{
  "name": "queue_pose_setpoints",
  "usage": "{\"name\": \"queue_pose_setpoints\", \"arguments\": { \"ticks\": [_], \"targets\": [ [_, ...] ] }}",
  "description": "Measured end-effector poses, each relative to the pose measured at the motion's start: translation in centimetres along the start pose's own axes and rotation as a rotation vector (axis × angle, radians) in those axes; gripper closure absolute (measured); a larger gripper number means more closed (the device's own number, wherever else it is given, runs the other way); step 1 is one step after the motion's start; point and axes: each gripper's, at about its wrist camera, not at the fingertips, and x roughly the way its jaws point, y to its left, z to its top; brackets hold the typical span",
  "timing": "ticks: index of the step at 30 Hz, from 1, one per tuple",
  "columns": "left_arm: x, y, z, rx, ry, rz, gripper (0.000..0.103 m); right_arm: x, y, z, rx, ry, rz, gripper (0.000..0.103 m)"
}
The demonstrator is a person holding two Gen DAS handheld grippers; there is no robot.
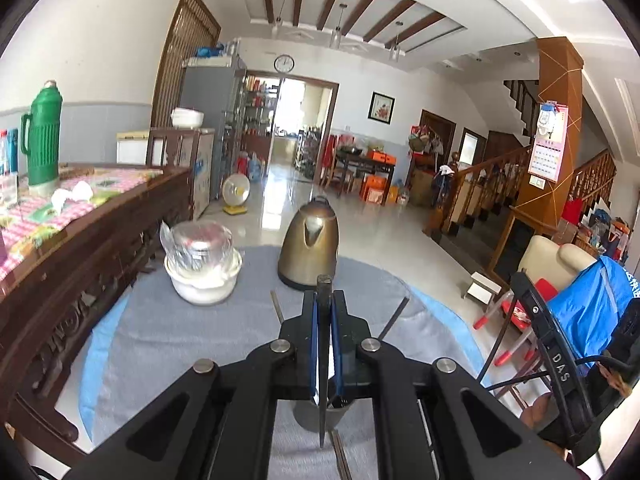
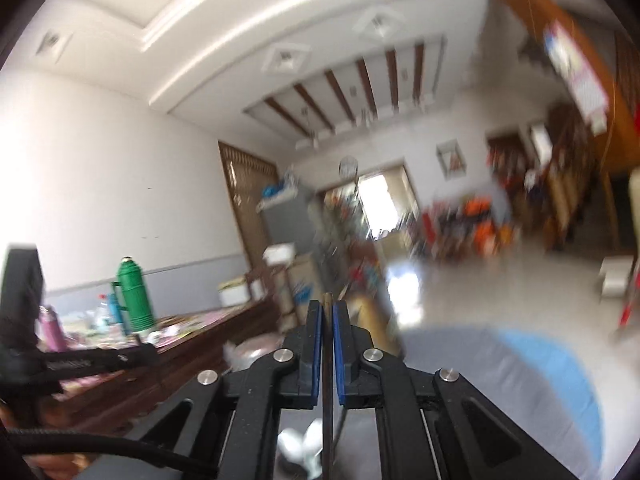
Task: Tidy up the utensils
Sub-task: 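Lift both held chopsticks over the grey cup and lower them in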
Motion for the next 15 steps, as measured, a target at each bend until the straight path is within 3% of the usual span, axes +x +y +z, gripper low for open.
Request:
{"name": "queue_pose_setpoints", "arguments": {
  "ticks": [5,10,15],
  "targets": [
    [-0.1,-0.2,0.6,0.014,-0.014,0.003,0.097,1.8,1.8,0.3,-0.054,-0.006,0.025,0.097],
    [0.3,-0.3,2.1,0.014,-0.044,-0.002,0.097,3.8,2.4,0.7,-0.022,-0.047,0.025,0.097],
    [0.0,-0.5,4.2,-0.006,-0.132,-0.024,0.097,5.9,3.6,1.4,-0.002,-0.117,-0.008,0.097]
  ]
}}
